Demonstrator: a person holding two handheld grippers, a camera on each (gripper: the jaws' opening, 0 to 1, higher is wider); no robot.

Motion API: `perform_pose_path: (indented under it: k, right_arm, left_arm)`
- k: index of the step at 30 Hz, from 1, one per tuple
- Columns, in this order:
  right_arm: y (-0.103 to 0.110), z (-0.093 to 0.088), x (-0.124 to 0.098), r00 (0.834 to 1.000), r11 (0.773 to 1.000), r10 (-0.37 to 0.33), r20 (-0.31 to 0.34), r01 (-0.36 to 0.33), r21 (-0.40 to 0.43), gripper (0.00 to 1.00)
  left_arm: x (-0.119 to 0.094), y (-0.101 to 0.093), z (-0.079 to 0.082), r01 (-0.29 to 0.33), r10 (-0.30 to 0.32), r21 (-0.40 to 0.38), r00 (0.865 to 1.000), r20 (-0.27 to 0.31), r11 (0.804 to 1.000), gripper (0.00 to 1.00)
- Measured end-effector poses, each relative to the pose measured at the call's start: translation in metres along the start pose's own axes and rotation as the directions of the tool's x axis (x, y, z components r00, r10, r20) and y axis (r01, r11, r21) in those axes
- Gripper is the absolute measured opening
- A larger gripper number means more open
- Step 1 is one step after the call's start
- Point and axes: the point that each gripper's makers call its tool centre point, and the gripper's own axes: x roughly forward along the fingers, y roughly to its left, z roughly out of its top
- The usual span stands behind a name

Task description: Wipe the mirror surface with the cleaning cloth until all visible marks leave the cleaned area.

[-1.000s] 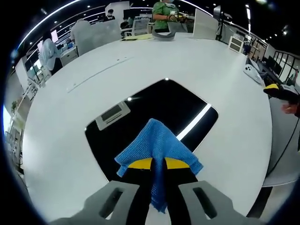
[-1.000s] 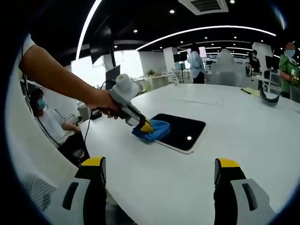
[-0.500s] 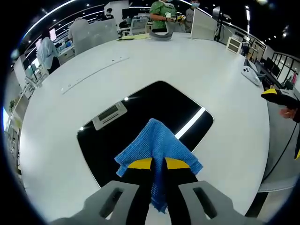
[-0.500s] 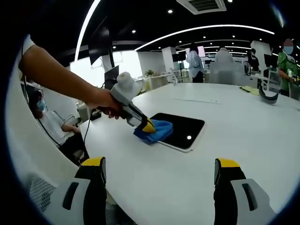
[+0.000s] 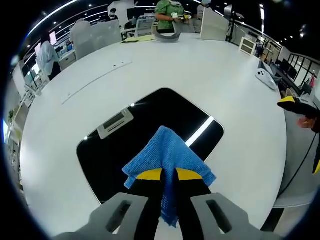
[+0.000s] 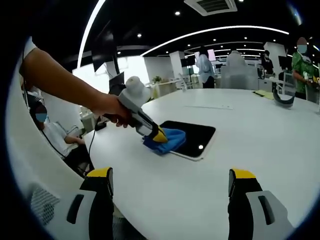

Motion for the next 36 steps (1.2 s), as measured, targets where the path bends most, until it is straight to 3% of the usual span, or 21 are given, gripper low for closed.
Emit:
perform_pose_path:
  k: [36]
  right_arm:
    - [-0.001, -0.001, -0.005, 1.000, 1.000, 0.000, 0.015, 0.000, 0.024, 0.96]
  left_arm:
    - [0.013, -0.024, 0.016, 0.034, -0.032, 0.031, 0.998, -0.049, 0.999, 0.08]
